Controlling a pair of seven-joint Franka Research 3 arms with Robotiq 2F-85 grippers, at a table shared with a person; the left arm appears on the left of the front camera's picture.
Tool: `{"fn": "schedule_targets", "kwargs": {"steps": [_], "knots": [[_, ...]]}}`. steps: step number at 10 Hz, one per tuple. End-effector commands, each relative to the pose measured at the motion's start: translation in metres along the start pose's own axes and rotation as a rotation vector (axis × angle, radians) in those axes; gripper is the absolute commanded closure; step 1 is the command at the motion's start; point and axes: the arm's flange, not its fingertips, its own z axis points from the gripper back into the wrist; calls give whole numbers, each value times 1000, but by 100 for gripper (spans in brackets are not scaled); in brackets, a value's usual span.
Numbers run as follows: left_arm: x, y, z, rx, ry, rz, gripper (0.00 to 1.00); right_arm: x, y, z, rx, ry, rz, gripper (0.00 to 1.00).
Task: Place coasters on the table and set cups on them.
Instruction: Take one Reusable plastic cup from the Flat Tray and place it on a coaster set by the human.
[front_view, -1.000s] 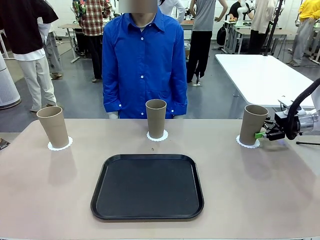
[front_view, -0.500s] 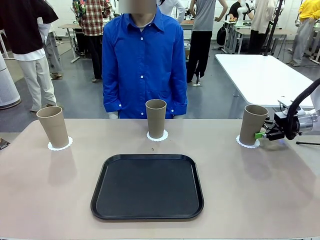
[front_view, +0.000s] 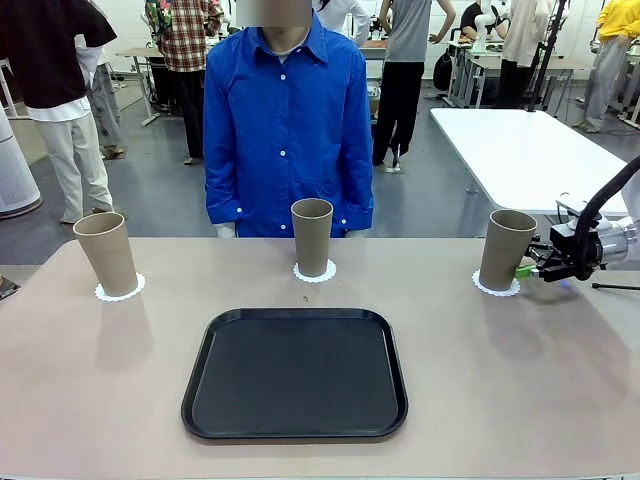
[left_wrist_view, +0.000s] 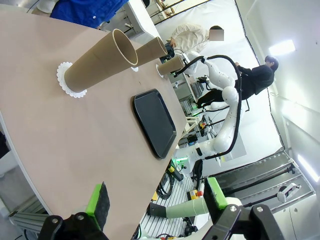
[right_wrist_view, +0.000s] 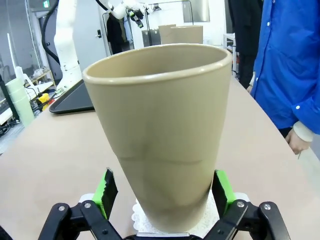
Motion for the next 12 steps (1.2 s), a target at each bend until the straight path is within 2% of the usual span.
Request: {"fn": "schedule_targets", "kwargs": {"steps": [1,8,10,12], "knots": [[-2,-3,1,-3,10,-2,0,1,-10,8,15,7,-20,0],[-2,-3,1,-3,10,-2,0,-3,-16,38,-57,-7,-38,0],[-2,-3,1,-3,10,-2,0,14,4,46,-164,63,-126,0],[-2,-3,1,-3,10,-2,0,52,41,56,-282,161,-197,0]]}}
